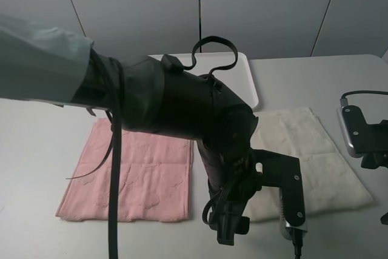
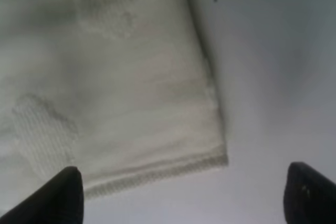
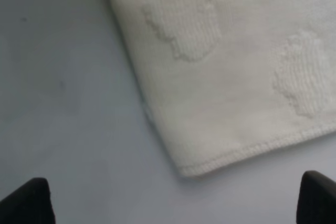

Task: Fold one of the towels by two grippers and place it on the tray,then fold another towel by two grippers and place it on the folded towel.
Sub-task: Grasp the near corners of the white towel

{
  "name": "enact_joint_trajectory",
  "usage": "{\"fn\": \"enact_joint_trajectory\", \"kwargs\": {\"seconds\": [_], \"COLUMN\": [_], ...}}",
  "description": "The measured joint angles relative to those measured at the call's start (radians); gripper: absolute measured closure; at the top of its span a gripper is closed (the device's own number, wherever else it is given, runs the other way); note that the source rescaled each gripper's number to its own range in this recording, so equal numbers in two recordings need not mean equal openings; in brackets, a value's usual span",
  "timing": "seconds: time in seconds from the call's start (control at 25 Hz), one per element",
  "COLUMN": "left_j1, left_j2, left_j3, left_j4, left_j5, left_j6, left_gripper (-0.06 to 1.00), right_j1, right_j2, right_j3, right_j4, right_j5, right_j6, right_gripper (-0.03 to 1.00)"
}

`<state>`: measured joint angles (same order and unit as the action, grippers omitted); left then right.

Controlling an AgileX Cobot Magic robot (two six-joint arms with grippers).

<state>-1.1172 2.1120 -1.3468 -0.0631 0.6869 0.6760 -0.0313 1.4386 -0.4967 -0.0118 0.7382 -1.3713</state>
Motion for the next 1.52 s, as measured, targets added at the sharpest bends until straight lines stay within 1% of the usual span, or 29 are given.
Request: {"fn": "enact_joint_trajectory", "kwargs": {"seconds": [0.48,0.8,0.96,1.12,1.24,1.4,1.52], "left_j1": [-0.042,-0.046,-0.046,-0.046,-0.046,-0.046,-0.046], "left_j2": [0.016,0.051,0.059,0.059,0.059,0.059,0.059], "left_j3": [0.000,-0.002,-0.002,-0.003,-0.003,-0.003,-0.003], "left_j4": [-0.010,0.000,0.005,0.008,0.028,0.063,0.063], "left_j5": [-0.005,-0.005,-0.006,-0.006,-0.007,-0.010,-0.010], "left_j6": [-0.015,-0.037,-0.044,-0.044,-0.066,-0.090,-0.094], "left_gripper": [-0.03,-0.03,-0.03,-0.03,-0.03,-0.03,-0.03], "right_j1": [0.000,0.000,0.000,0.000,0.000,0.000,0.021], "right_j2": [0.000,0.000,0.000,0.000,-0.002,-0.002,-0.002], "right_j3": [0.000,0.000,0.000,0.024,0.053,0.069,0.071], "right_j4": [0.000,0.000,0.000,0.000,0.000,0.000,0.000], "right_j5": [-0.015,-0.009,-0.007,-0.005,-0.013,-0.036,-0.049], "right_j6": [-0.008,-0.025,-0.050,-0.100,-0.135,-0.147,-0.147], "right_gripper": [-0.03,-0.03,-0.03,-0.03,-0.03,-0.03,-0.03]}}
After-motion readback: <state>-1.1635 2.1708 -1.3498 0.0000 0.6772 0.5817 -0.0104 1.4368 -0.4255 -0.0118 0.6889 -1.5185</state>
